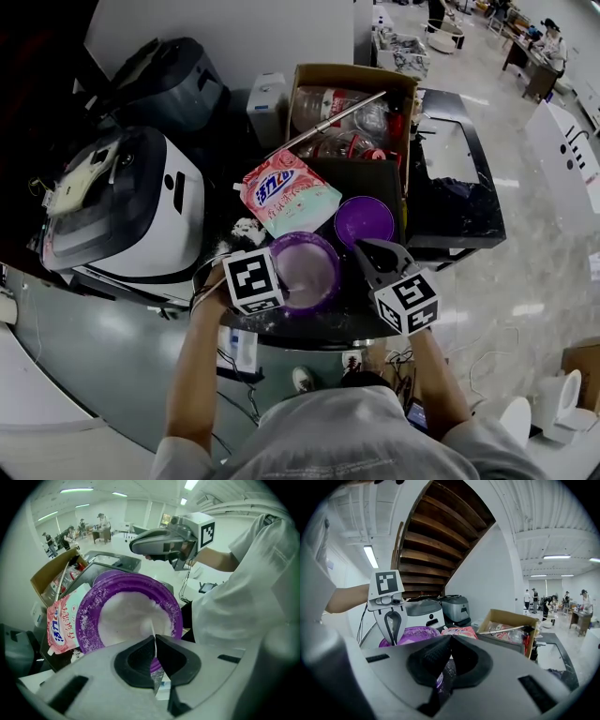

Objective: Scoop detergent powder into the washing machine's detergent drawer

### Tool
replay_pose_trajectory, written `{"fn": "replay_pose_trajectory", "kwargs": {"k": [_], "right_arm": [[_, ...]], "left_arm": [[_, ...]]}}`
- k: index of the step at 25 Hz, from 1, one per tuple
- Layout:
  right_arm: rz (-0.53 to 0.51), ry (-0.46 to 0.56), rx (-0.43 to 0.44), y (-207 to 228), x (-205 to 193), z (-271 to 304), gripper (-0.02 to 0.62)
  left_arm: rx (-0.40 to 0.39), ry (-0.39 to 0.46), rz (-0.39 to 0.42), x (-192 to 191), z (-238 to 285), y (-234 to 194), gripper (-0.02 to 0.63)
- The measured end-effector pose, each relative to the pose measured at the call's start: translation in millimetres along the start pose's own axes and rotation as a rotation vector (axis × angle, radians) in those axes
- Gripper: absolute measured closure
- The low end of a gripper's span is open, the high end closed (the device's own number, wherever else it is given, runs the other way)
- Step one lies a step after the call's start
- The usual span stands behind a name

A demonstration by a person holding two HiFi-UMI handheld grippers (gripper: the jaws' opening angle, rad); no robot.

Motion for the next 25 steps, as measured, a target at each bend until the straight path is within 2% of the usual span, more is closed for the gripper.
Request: {"fn": "replay_pose_trajectory", "kwargs": {"k": [14,19,25], "right_arm": [[-0.001,0.002,-0.041,-1.9,1.5,-9.4,0.591],[-0.006,-0.002,-0.055,-4.2,1.9,-11.9,0.591],[-0.011,-0.004,-0.068,-9.5,3.6,-14.3,0.591]], "left_arm": [[-0.150,0.038,0.090,8.7,-3.3,8.8,0.591],[-0.210,0.075,0.122,5.6,-7.2,13.3,0.591],[-0.220,0.108,0.136,3.6,-9.3,14.3,0.591]]}}
Point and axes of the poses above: the fingertips, and each gripper's own axes: z forward along the fingers, y to its right, x out of its top, the point moved 7 cm from there along -z, backward along the fingers, and after that the axes turned 4 degrees about -x, right-handed, at the moved point
